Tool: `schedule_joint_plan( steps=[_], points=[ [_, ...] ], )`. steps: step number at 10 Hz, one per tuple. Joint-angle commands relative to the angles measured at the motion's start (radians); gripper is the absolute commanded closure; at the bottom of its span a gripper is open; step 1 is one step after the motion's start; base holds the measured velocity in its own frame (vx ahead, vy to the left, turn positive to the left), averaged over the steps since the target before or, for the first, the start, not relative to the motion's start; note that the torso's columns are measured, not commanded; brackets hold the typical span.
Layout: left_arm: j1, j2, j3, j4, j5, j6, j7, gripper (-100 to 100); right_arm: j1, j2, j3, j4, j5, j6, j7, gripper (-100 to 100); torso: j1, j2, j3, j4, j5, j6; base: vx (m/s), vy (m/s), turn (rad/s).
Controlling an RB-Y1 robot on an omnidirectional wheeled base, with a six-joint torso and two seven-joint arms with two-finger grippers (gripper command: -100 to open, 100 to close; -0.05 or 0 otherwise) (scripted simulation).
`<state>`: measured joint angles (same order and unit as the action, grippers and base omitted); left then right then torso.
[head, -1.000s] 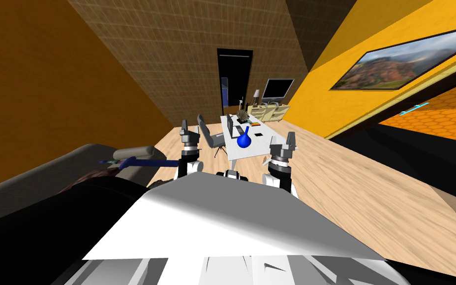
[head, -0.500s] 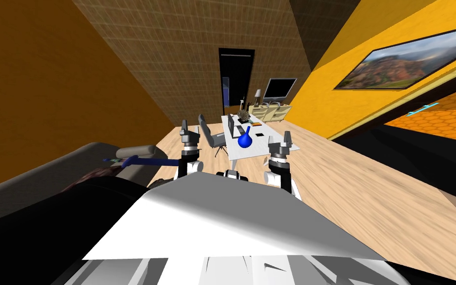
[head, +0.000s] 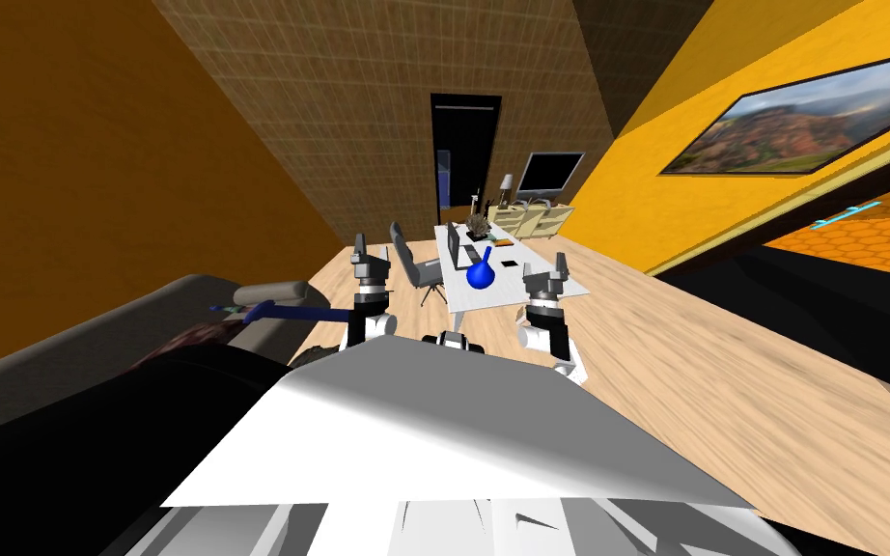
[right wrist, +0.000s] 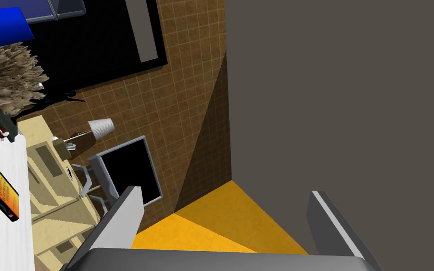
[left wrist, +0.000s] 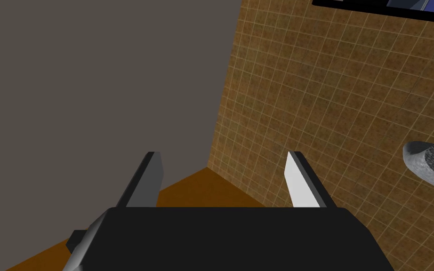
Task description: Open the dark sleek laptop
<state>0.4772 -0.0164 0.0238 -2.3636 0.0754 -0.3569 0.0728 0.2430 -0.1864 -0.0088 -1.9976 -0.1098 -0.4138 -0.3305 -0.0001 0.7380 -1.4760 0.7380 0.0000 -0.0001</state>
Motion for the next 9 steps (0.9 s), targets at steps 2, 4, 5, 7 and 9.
schedule_joint_plan(
  steps=[2,4,5,7,9],
  points=[
    [0.000,0.000,0.000,0.000,0.000,0.000,0.000,0,-0.098,-0.020,-0.028,0.095,-0.082,0.048,-0.082,-100,0.000,0.000,0.000,0.000,0.000,0.000,0.000,0.008,0.026],
    [0.000,0.000,0.000,0.000,0.000,0.000,0.000,0,-0.138,-0.028,-0.040,0.134,-0.118,0.067,-0.117,-100,0.000,0.000,0.000,0.000,0.000,0.000,-0.002,0.009,0.041],
    [0.000,0.000,0.000,0.000,0.000,0.000,0.000,0,-0.176,-0.034,-0.053,0.168,-0.155,0.087,-0.153,-100,0.000,0.000,0.000,0.000,0.000,0.000,-0.002,0.009,0.034],
    [0.000,0.000,0.000,0.000,0.000,0.000,0.000,0,-0.221,-0.039,-0.067,0.217,-0.193,0.107,-0.190,-100,0.000,0.000,0.000,0.000,0.000,0.000,-0.002,0.008,0.029],
    [0.000,0.000,0.000,0.000,0.000,0.000,0.000,0,-0.263,-0.043,-0.080,0.260,-0.231,0.128,-0.227,-100,0.000,0.000,0.000,0.000,0.000,0.000,-0.002,0.009,0.044]
  ],
)
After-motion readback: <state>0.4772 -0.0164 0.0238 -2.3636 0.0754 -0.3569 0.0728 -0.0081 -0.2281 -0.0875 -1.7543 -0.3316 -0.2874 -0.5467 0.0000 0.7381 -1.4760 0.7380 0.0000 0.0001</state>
